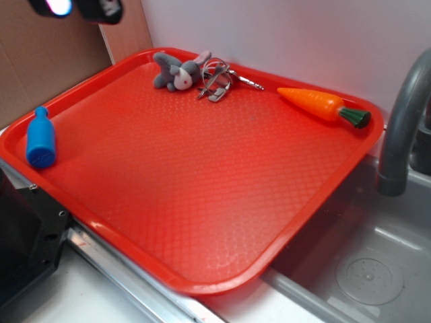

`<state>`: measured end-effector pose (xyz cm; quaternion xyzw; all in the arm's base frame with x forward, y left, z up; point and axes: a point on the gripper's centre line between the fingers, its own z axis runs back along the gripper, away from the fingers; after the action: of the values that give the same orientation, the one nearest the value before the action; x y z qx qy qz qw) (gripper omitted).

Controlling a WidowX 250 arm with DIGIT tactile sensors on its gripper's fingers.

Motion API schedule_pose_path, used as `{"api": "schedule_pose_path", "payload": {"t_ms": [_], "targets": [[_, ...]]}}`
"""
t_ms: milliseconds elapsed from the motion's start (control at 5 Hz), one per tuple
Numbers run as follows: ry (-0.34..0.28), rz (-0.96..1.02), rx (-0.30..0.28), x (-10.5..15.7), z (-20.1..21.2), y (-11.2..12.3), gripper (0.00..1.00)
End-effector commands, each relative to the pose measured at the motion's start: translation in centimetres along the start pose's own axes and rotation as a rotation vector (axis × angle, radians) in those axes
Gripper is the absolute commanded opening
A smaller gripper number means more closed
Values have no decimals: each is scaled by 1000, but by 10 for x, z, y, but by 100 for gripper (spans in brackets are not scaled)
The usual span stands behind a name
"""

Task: Grab the silver keys.

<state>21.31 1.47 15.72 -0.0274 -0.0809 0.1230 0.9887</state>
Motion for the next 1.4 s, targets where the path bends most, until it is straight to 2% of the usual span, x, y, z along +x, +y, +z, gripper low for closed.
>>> {"api": "schedule_pose_path", "payload": {"t_ms": [0,200,400,600,1200], "targets": [[-64,10,6,87,-57,-14,100],[1,4,58,110,-100,-17,100],[17,-12,118,114,-118,-12,100],[40,-17,83,114,-124,-18,0],[44,-22,94,108,-123,-19,0]]}}
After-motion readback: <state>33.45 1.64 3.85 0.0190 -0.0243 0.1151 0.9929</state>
